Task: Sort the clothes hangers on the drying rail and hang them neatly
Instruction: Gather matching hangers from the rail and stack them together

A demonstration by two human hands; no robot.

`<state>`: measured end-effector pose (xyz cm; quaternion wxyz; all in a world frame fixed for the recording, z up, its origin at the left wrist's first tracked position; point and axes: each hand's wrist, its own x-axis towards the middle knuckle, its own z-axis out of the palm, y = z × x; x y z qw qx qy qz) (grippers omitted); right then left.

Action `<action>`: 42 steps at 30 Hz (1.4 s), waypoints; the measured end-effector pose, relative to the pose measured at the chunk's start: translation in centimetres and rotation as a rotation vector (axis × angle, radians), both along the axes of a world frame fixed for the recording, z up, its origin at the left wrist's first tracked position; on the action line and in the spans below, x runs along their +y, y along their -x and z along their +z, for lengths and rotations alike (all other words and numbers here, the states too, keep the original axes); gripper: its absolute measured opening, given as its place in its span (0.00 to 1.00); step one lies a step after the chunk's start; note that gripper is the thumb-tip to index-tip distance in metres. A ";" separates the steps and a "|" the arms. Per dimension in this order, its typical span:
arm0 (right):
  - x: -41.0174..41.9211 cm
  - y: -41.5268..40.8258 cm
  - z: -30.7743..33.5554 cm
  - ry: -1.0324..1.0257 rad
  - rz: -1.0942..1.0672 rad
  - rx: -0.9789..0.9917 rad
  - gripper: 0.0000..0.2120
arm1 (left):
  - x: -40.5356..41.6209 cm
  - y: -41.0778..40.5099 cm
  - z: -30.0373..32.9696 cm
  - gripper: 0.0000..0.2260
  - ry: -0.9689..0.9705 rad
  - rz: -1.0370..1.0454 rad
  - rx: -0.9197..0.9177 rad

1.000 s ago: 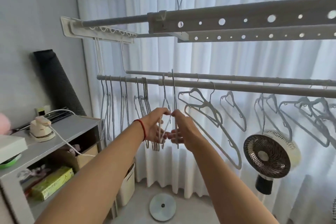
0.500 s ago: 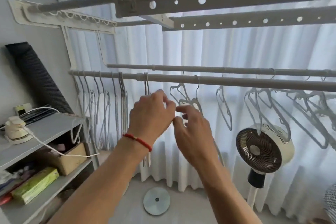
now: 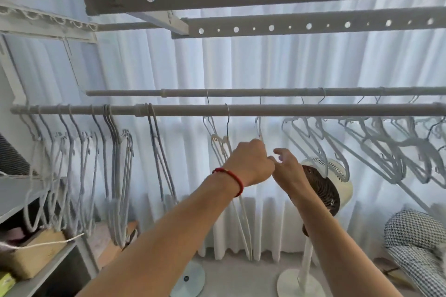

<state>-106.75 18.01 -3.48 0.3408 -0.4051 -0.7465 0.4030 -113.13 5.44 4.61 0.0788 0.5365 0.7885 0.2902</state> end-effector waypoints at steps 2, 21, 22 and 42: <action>2.3 1.0 -0.6 0.146 0.060 0.034 0.32 | 1.9 0.9 -0.4 0.23 0.101 0.041 -0.049; 12.7 7.3 0.1 0.732 0.324 0.404 0.30 | 8.0 3.8 -3.4 0.25 -0.079 0.302 -0.099; 13.3 7.5 0.6 0.742 0.326 0.393 0.31 | 8.0 3.9 -3.3 0.25 -0.085 0.294 -0.082; -1.1 -14.6 -8.1 0.757 0.372 -0.064 0.35 | 3.7 4.1 -10.5 0.33 0.174 -0.033 -0.024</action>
